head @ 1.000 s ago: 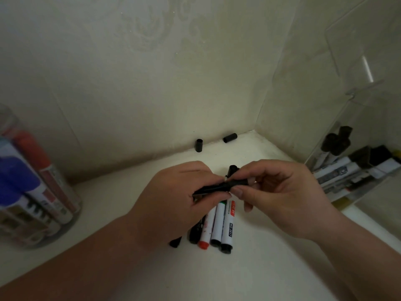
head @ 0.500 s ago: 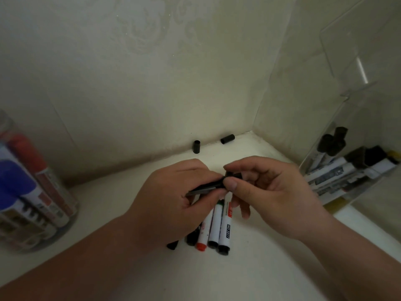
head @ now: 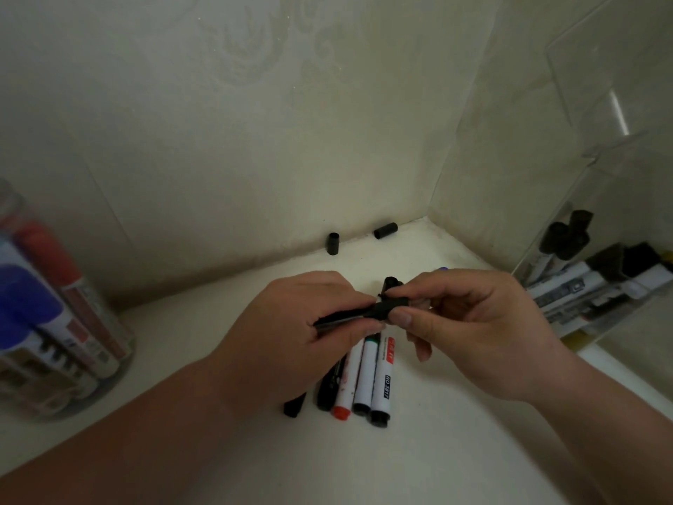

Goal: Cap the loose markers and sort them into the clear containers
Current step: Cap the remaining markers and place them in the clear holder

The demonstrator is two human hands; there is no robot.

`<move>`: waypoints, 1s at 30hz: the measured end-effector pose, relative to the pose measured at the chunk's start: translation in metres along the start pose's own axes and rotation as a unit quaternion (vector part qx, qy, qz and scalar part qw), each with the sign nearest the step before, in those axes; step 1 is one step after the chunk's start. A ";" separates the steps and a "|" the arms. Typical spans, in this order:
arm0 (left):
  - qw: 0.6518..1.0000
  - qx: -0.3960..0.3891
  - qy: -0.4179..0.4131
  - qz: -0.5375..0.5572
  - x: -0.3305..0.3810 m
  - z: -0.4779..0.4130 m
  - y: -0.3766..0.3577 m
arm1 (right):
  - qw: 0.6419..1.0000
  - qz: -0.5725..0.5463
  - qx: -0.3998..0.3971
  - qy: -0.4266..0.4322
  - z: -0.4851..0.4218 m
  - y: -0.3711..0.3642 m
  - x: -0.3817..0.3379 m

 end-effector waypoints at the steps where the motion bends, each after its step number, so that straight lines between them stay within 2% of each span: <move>1: 1.000 0.006 0.000 -0.001 0.000 0.000 0.001 | 1.000 -0.011 0.010 -0.001 -0.001 0.000 0.000; 11: 0.996 0.047 -0.026 -0.065 0.002 0.005 0.000 | 0.989 -0.091 0.042 -0.105 -0.002 -0.008 0.002; 16: 0.999 0.025 -0.015 -0.032 0.007 -0.003 0.000 | 0.993 -0.096 0.018 -0.074 -0.003 -0.001 -0.002; 21: 1.000 -0.019 -0.009 -0.018 0.004 -0.005 -0.002 | 0.998 -0.049 -0.014 -0.038 -0.001 0.005 -0.002; 30: 0.996 -0.077 -0.037 0.006 0.005 -0.008 0.002 | 0.999 -0.014 -0.052 0.011 0.002 0.003 -0.002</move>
Point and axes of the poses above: each hand's wrist, its own z-axis away from the middle knuckle, its own y-axis out of the back of the hand, x = y × z, the point moved 4 cm from there along -z, towards the middle knuckle, and after that the axes turned 14 degrees about -z, right-handed, at the moved point
